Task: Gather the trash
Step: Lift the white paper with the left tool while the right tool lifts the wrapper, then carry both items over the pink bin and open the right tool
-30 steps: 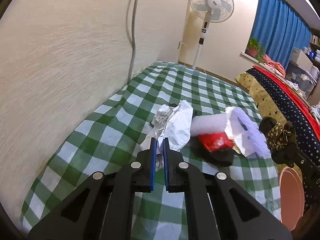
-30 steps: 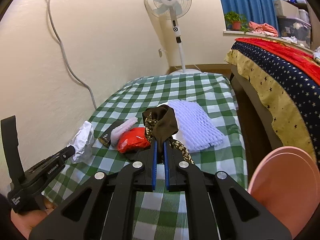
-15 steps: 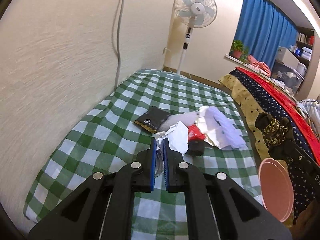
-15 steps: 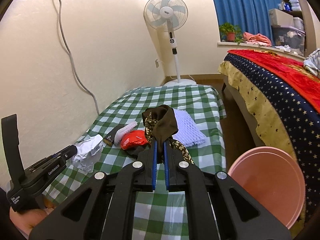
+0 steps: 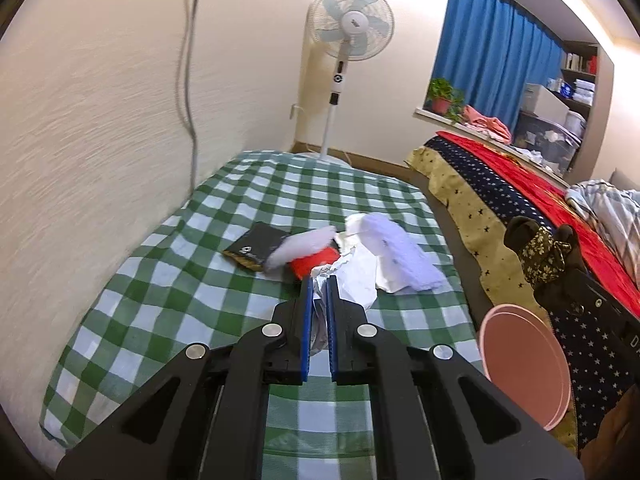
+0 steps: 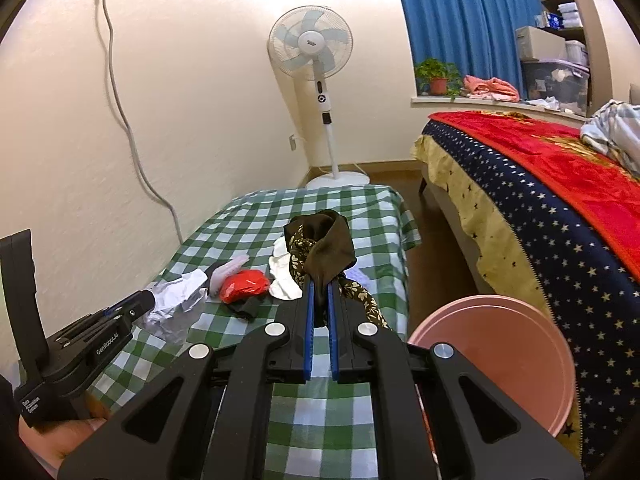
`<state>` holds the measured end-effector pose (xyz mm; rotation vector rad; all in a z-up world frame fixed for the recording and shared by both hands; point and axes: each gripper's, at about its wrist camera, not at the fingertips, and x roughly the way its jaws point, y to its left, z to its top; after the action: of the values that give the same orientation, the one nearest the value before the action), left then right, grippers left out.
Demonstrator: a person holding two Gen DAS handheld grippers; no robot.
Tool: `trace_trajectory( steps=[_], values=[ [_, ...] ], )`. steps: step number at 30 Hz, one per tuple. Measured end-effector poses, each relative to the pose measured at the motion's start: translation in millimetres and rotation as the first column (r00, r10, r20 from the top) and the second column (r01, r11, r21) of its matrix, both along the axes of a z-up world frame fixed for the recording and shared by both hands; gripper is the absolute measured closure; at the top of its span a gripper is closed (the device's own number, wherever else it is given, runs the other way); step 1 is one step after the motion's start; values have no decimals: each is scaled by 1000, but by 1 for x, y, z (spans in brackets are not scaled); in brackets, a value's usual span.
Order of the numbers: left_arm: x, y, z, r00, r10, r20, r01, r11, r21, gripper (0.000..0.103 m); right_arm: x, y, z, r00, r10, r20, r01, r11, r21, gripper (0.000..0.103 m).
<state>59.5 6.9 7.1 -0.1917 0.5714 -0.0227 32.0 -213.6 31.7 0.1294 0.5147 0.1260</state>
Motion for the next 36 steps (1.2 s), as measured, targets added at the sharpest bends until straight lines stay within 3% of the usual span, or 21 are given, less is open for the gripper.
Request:
trace_trajectory(
  steps=[19, 28, 36],
  values=[
    [12, -70, 1, 984, -173, 33, 173, 985, -4, 96, -5, -56, -5, 985, -171, -15, 171, 985, -24, 97],
    [14, -118, -2, 955, -293, 47, 294, 956, -8, 96, -11, -90, -10, 955, -294, -31, 293, 956, -34, 97],
    [19, -168, -14, 911, -411, 46, 412, 911, -15, 97, -15, -123, -17, 918, -393, -49, 391, 919, -44, 97]
  ],
)
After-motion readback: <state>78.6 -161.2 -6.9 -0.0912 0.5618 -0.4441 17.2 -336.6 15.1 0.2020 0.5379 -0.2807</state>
